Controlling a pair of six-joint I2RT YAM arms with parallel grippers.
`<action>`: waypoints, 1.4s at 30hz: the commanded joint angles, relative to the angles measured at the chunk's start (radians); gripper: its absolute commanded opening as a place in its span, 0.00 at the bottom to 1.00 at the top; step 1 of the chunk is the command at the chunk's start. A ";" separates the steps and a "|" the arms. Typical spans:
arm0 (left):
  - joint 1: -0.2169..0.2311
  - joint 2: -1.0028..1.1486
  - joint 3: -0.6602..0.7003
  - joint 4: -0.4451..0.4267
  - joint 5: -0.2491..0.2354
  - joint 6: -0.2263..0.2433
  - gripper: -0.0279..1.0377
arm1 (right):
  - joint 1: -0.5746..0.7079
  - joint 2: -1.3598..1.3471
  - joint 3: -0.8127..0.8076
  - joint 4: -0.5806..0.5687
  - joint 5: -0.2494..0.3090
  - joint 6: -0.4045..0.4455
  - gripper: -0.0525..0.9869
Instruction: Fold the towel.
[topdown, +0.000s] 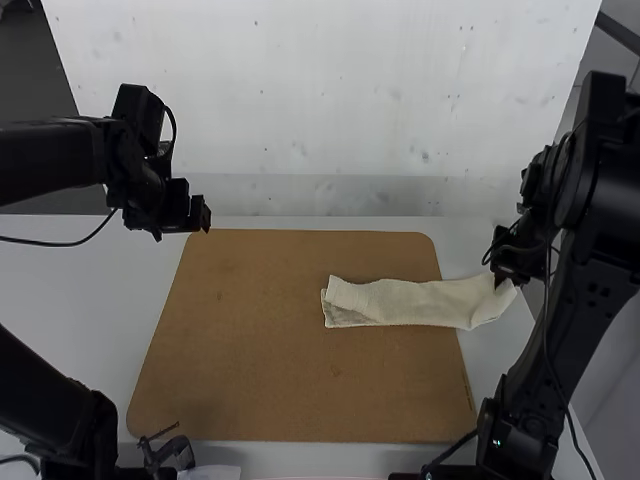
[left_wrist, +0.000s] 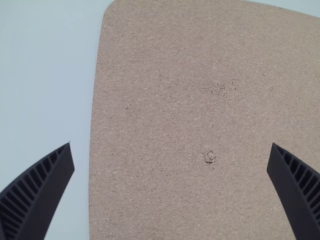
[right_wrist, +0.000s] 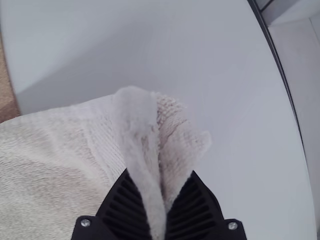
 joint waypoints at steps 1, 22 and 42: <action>0.010 -0.026 -0.012 0.009 0.014 0.013 0.97 | 0.147 -0.100 0.003 -0.019 0.017 0.050 0.07; 0.028 -0.064 -0.047 0.014 0.014 0.014 0.97 | 0.906 0.060 0.169 -0.070 0.221 0.436 0.07; 0.046 -0.063 -0.081 0.052 0.040 0.036 0.97 | 1.103 0.250 0.321 -0.122 0.264 0.514 0.07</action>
